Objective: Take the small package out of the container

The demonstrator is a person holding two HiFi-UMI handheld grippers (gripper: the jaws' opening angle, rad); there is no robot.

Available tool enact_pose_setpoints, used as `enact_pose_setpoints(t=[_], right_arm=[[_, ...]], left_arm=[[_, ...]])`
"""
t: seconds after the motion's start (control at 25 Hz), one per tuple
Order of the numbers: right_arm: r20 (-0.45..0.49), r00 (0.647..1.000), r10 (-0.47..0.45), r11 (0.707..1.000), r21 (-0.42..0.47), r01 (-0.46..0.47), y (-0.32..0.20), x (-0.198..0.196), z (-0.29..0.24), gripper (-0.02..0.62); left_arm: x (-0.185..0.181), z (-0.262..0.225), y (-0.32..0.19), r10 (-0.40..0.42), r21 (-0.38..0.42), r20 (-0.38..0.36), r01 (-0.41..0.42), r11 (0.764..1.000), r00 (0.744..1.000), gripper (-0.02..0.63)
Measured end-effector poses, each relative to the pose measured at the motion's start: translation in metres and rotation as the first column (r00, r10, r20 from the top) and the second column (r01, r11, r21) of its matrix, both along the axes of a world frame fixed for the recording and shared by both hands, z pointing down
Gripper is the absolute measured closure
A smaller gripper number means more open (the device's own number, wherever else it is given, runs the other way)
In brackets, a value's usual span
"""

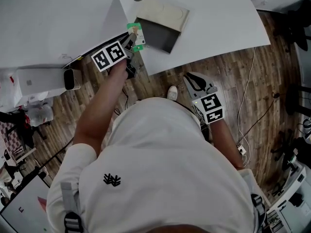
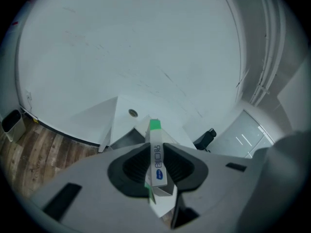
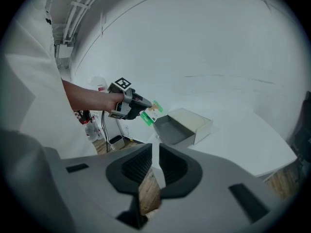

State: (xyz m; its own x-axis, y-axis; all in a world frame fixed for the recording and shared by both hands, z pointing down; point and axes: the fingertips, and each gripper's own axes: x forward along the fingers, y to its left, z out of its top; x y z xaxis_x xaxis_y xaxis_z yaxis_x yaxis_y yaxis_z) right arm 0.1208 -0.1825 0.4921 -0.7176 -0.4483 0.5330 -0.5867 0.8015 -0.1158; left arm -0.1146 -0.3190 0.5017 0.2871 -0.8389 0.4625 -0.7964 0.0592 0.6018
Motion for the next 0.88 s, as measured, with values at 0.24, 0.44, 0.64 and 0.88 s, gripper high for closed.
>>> enact_pose_setpoints(t=[0.24, 0.44, 0.64, 0.88], right_arm=[[-0.01, 1.0, 0.001, 1.0, 0.012, -0.001, 0.016, -0.03, -0.004, 0.549], [-0.017, 1.0, 0.017, 1.0, 0.022, -0.017, 0.029, -0.049, -0.009, 0.557], [-0.028, 0.999, 0.036, 0.999, 0.033, -0.035, 0.045, -0.069, -0.013, 0.566], [-0.012, 0.997, 0.081, 0.995, 0.05, -0.081, 0.064, -0.088, -0.022, 0.579]], left_arm=[[-0.01, -0.023, 0.025, 0.062, 0.058, -0.032, -0.06, 0.997, 0.998, 0.519], [-0.022, -0.042, 0.053, 0.104, 0.107, -0.054, -0.098, 0.989, 0.993, 0.519], [-0.036, -0.057, 0.085, 0.146, 0.149, -0.079, -0.133, 0.98, 0.986, 0.519], [-0.052, -0.078, 0.124, 0.198, 0.202, -0.084, -0.178, 0.963, 0.977, 0.518]])
